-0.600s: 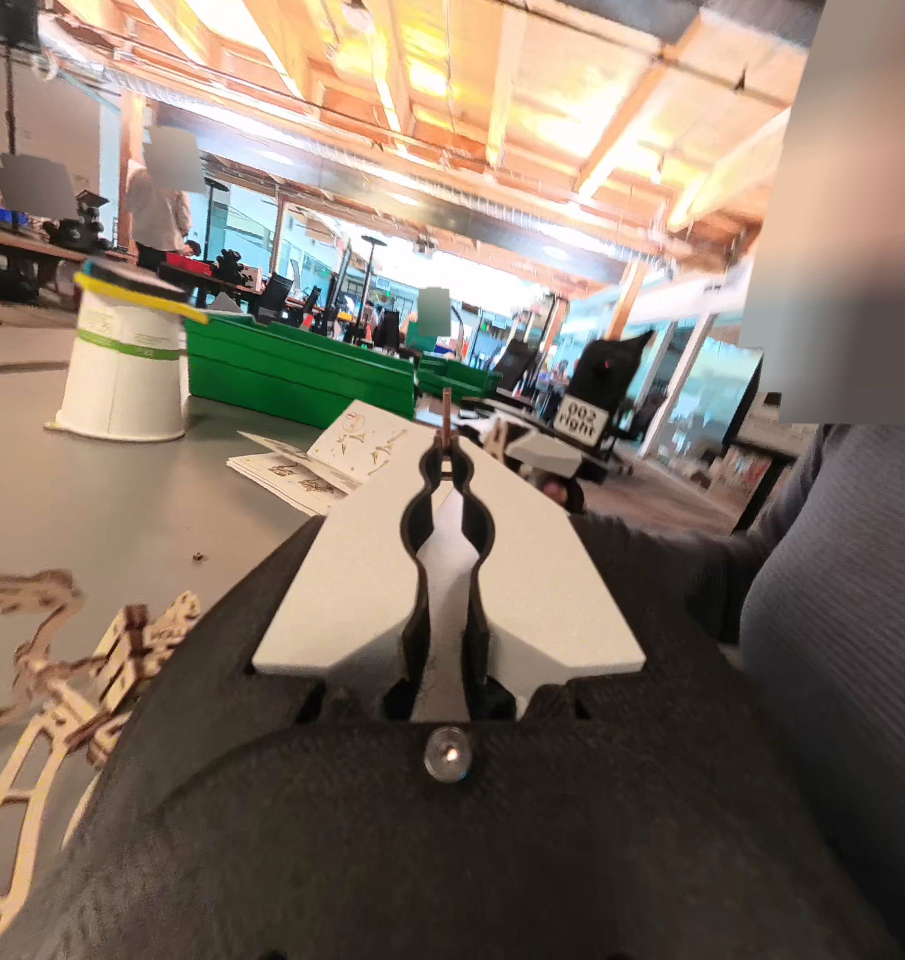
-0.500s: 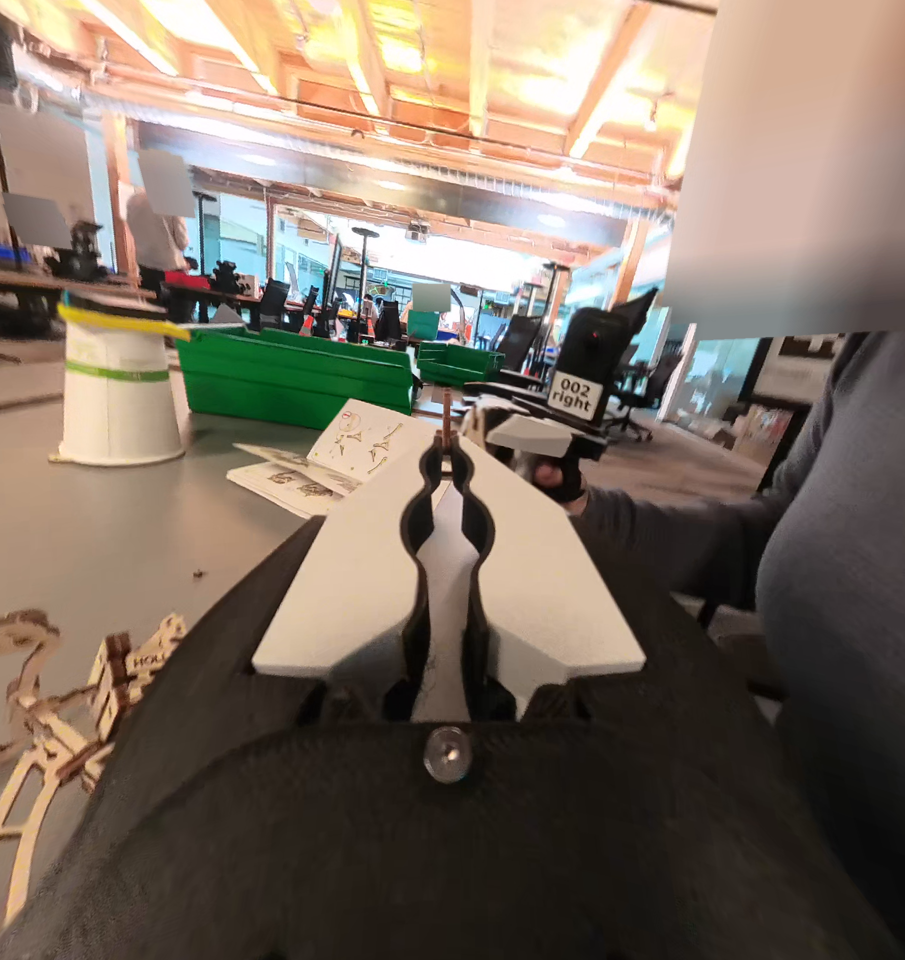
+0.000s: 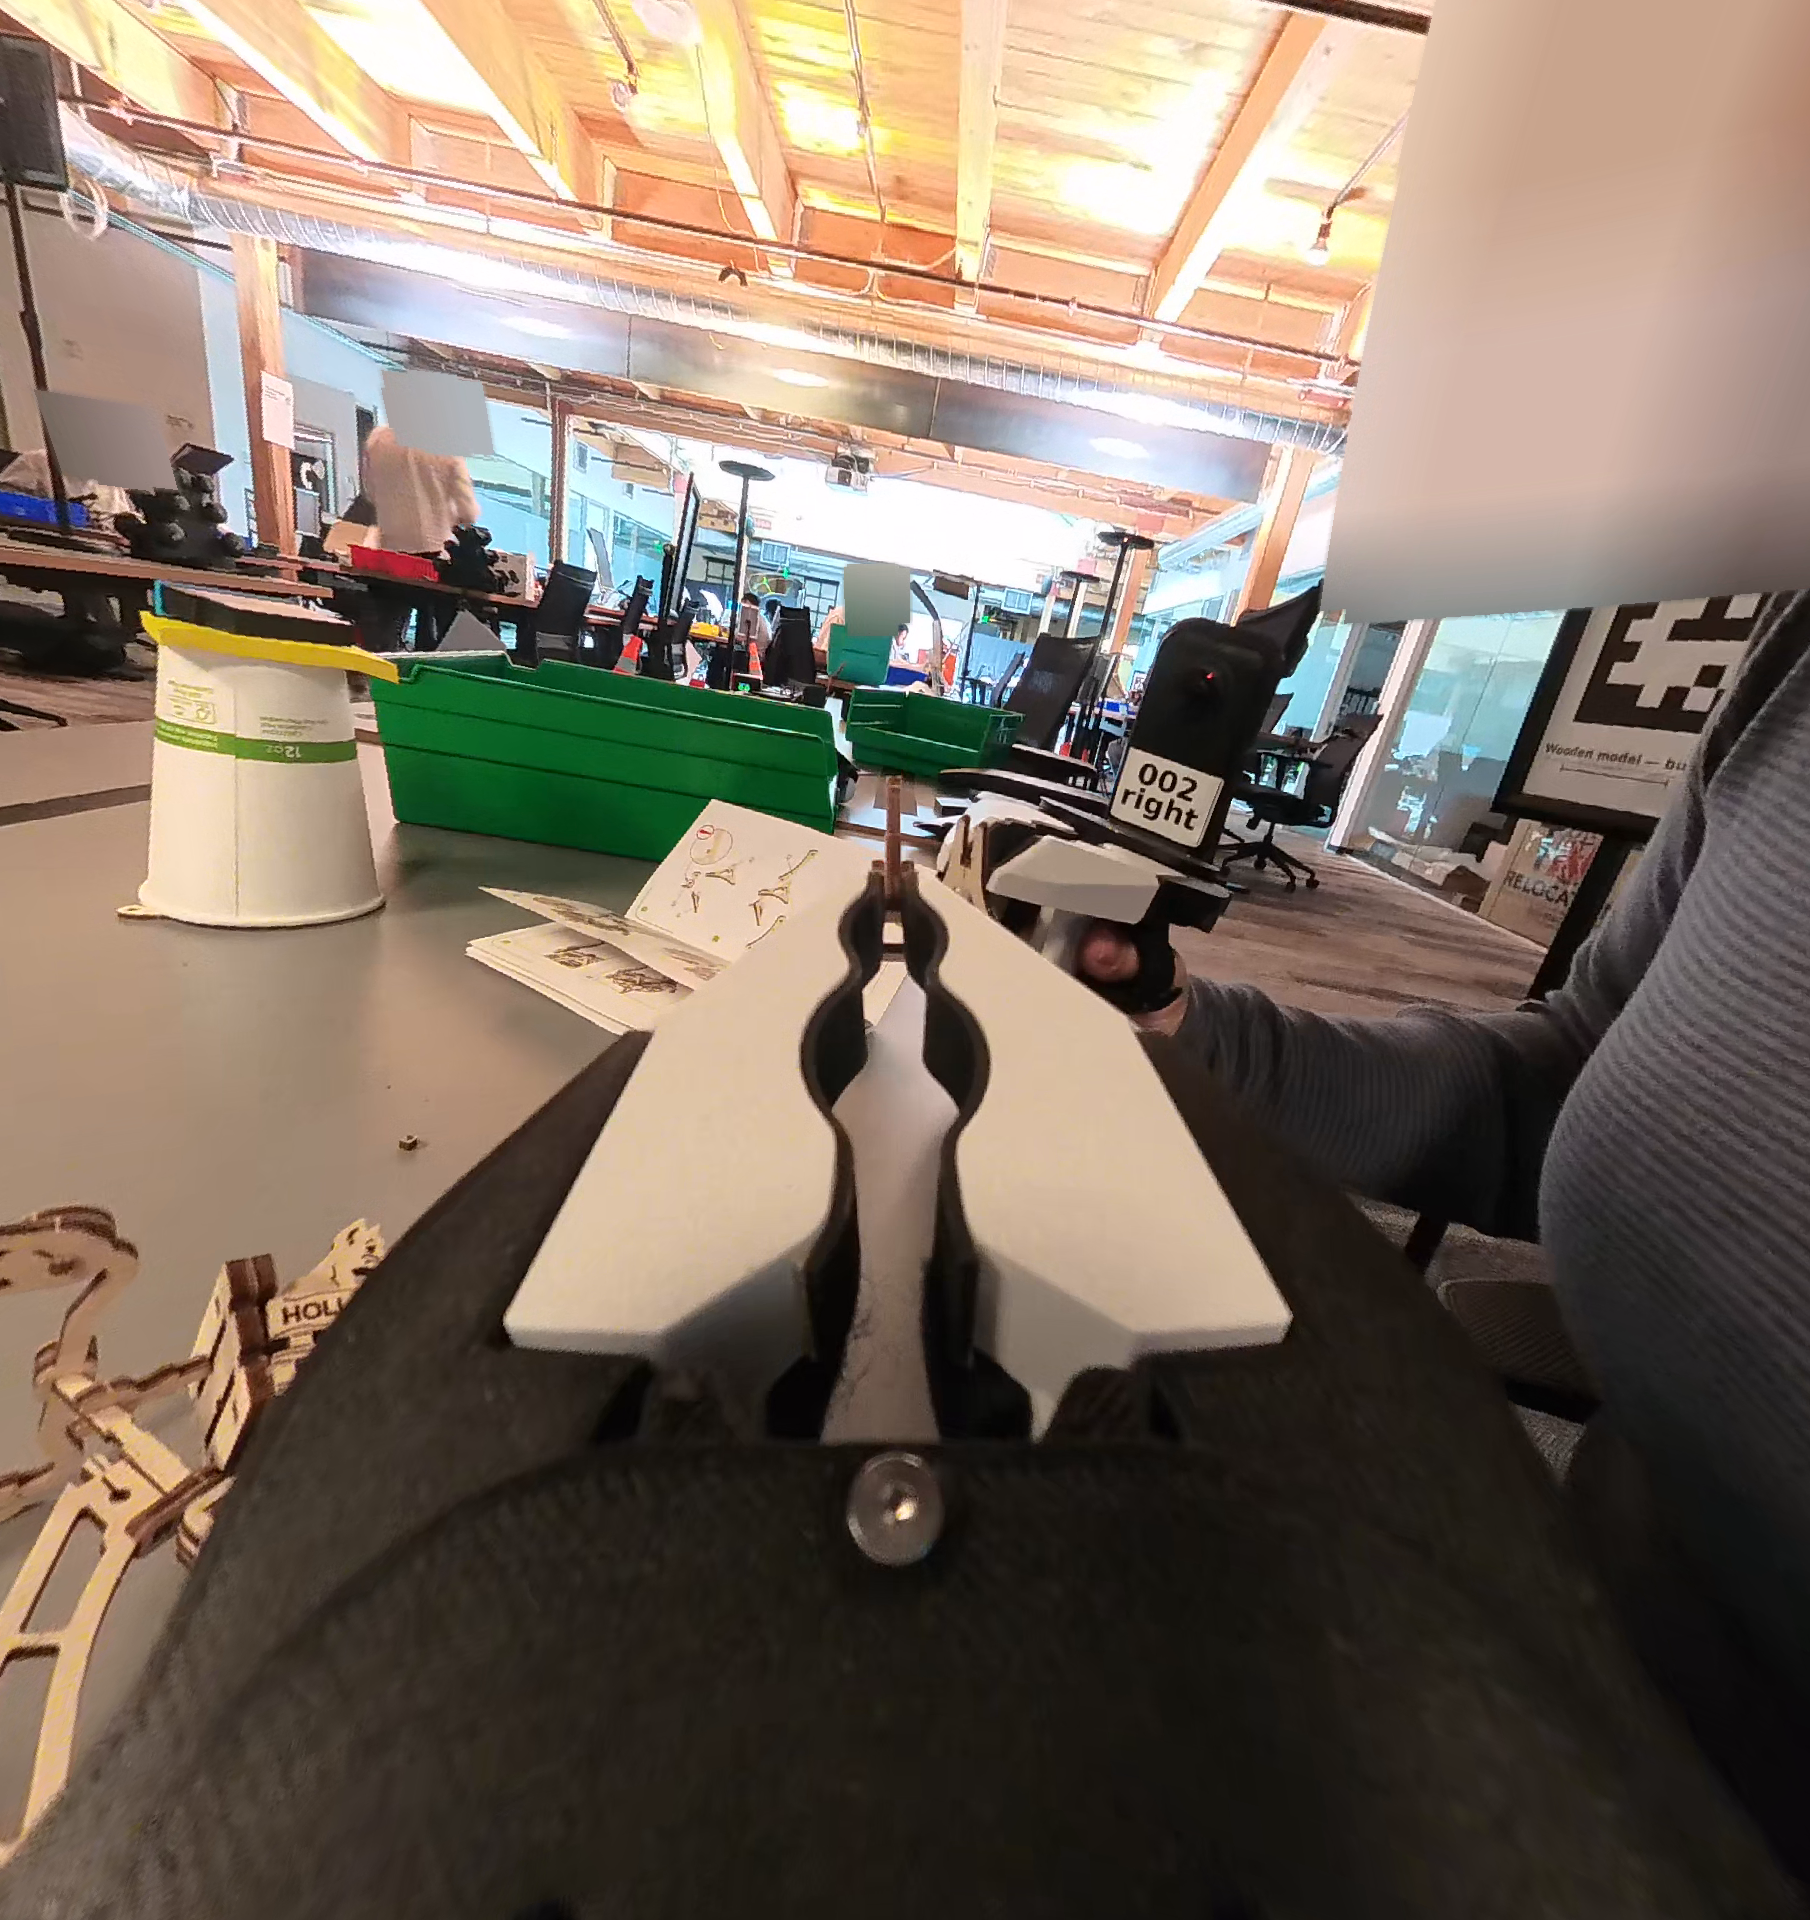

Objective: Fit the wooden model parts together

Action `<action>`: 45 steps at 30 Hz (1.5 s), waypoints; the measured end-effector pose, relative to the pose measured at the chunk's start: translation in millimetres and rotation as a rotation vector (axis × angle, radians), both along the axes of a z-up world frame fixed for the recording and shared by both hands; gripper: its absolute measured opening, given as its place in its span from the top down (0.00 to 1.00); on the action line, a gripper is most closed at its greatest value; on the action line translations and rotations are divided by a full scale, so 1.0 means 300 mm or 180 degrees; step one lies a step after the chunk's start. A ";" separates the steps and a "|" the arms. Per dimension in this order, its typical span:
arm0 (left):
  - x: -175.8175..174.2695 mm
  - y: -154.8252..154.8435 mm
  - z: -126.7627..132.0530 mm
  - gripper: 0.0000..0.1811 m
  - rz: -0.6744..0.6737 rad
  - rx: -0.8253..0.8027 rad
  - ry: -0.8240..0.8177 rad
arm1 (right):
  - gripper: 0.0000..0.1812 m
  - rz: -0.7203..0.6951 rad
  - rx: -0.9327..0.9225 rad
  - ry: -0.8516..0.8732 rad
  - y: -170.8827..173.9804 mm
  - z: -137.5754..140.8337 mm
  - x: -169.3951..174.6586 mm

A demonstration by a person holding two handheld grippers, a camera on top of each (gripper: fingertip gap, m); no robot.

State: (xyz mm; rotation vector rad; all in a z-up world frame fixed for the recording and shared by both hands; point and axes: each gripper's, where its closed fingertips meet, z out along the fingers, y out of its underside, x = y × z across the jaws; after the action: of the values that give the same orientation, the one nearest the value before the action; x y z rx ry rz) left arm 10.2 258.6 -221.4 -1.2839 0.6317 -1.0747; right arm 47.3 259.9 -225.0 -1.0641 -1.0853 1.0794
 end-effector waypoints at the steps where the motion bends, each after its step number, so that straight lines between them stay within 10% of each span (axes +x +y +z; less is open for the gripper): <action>1: -0.002 0.001 0.001 0.99 0.0001 -0.0011 -0.0014 | 0.97 0.0000 -0.0001 -0.0001 0.000 0.000 0.000; 34: -0.021 0.023 0.001 0.99 0.0003 -0.0096 -0.0092 | 0.97 0.0000 -0.0003 0.0009 0.003 0.001 0.003; 45: -0.017 0.012 0.004 0.99 0.0059 0.0067 -0.0025 | 0.97 -0.0950 0.0639 -0.0152 0.080 0.008 0.035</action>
State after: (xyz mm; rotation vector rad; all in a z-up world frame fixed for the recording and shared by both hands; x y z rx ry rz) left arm 5.1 262.2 -220.3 -1.2645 0.6227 -1.0549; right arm 57.8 283.8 -222.4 -1.0547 -1.0115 0.6960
